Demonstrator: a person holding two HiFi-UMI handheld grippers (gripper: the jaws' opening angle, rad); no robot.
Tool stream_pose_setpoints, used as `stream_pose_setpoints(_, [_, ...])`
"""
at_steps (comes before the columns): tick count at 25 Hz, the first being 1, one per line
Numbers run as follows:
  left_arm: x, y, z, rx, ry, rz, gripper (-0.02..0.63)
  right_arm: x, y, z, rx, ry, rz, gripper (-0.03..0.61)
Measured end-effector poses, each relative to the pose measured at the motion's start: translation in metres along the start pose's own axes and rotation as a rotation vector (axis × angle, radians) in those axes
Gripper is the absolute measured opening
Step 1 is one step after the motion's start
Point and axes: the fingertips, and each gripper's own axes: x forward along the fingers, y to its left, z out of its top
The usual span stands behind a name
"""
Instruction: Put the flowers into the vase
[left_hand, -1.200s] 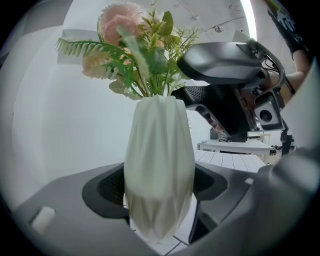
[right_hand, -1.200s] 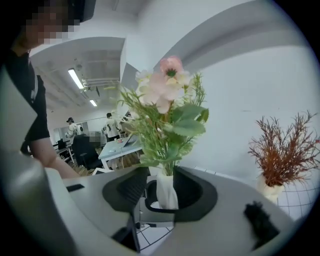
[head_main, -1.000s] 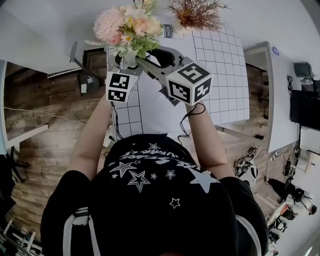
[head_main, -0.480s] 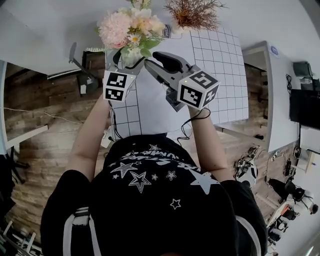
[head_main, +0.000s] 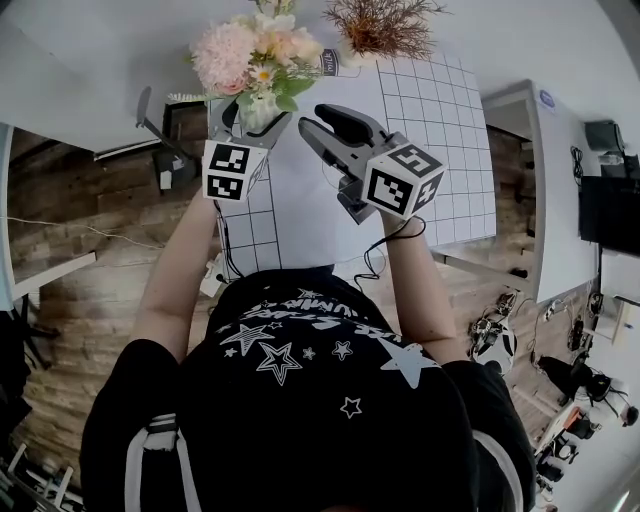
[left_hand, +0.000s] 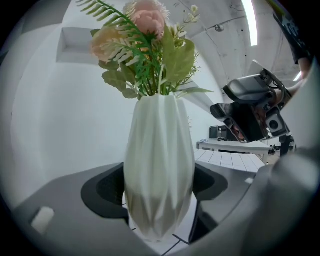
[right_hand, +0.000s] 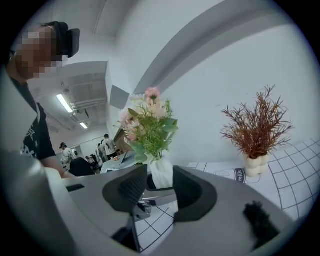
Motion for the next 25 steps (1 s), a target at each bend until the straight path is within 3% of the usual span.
stream_pose_setpoints(10, [-0.008,-0.001,-0.019,-0.031,0.046,-0.007,0.449,-0.009,-0.007,-0.004,0.016,-0.002,-0.007,0.167])
stream_pose_setpoints(17, [-0.035,0.004,-0.026,-0.088,0.059,0.100,0.465,-0.025,-0.008,-0.015,0.034,0.011,0.007,0.167])
stream_pose_setpoints(25, [-0.066,-0.032,-0.018,-0.094,0.053,0.200,0.456,-0.070,-0.011,-0.031,0.042,0.029,0.037,0.166])
